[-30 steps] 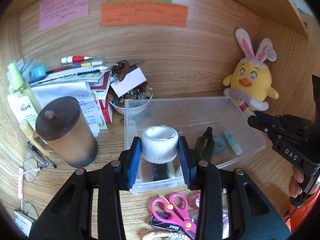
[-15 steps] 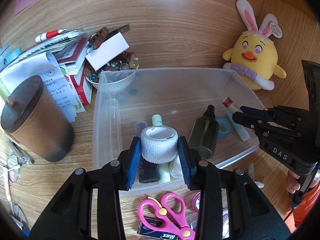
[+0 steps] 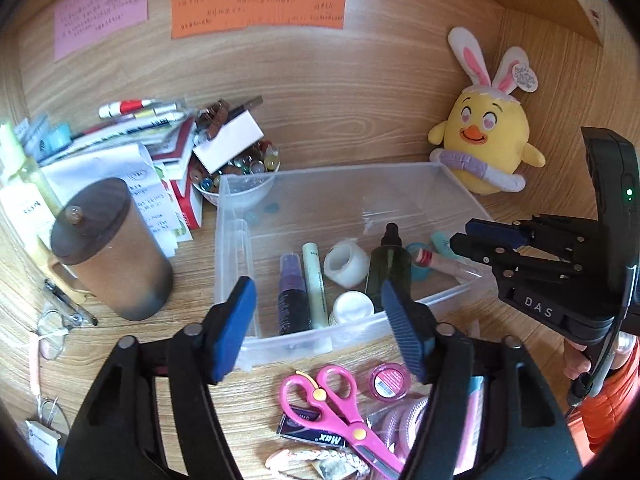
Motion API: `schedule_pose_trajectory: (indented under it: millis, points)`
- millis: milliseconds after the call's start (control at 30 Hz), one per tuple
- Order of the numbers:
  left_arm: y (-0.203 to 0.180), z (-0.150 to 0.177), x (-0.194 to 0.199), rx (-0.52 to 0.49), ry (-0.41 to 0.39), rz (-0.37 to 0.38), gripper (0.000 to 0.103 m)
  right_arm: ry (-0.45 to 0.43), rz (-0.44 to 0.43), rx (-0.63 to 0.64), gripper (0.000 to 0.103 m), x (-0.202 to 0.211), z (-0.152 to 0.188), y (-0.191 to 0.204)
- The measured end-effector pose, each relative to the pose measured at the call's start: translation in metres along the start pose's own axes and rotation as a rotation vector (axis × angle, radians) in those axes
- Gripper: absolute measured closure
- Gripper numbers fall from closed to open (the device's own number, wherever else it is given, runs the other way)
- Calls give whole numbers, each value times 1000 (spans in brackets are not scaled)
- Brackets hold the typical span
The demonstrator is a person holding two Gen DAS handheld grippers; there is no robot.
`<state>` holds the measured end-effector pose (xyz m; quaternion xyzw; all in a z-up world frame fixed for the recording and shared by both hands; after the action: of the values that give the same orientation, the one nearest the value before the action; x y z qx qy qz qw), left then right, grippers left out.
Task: Organize objects
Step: 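Lower both held items into the clear box and open both grippers, then move both open grippers back toward the remaining items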
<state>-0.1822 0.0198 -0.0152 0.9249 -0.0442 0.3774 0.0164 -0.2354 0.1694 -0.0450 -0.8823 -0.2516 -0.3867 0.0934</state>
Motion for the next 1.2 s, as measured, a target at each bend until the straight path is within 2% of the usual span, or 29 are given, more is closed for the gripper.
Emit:
schedule_pose_trajectory:
  millis: [133,300,433,467,533,600,767,900,967,1000,1033,1067,1133,1200]
  points:
    - [-2,5,20,-5,-40,-4,23,-28,-21,2,77,19,8,9]
    - [-6,18,37,-18,-61,-6,22,-25,-83,-21,77,37,31,26]
    - [-8,36,37,-18,-28,-2,22,4,-93,-27,76,39,57,39]
    - [-8,42,35,-15,-11,4,22,18,-98,-33,73,37,65,42]
    - [-8,53,26,0,32,27,22,36,-97,-46,53,34,78,47]
    - [-8,65,14,22,85,47,22,48,-86,-47,50,30,88,51]
    - [-13,91,-7,61,177,85,22,85,-117,-93,50,23,106,53]
    - [-16,99,-4,60,162,68,22,87,-122,-121,50,24,112,47]
    - [-15,101,-1,55,156,65,27,93,-122,-121,52,25,116,45]
    - [-13,103,1,51,155,62,29,97,-115,-117,56,26,118,43]
    - [-11,105,2,45,160,52,36,100,-112,-111,62,27,119,42]
    - [-9,108,2,38,163,45,39,97,-113,-107,63,29,120,40]
    - [-2,111,6,41,160,36,41,96,-94,-97,72,33,121,36]
    - [5,112,11,31,156,11,49,96,-73,-80,78,35,123,33]
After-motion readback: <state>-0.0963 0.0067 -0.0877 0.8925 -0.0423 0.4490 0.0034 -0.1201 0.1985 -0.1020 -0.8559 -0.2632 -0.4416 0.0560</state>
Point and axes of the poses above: each gripper's, at about its wrist camera, not at the fingertips, and x roughly against the way its jaws point, y to its left, z to its underside, the point moved 7 cm from there along -x, roughly the way its jaws point, and after that the axes turned 4 degrees about -z, right-handed, at the moved point
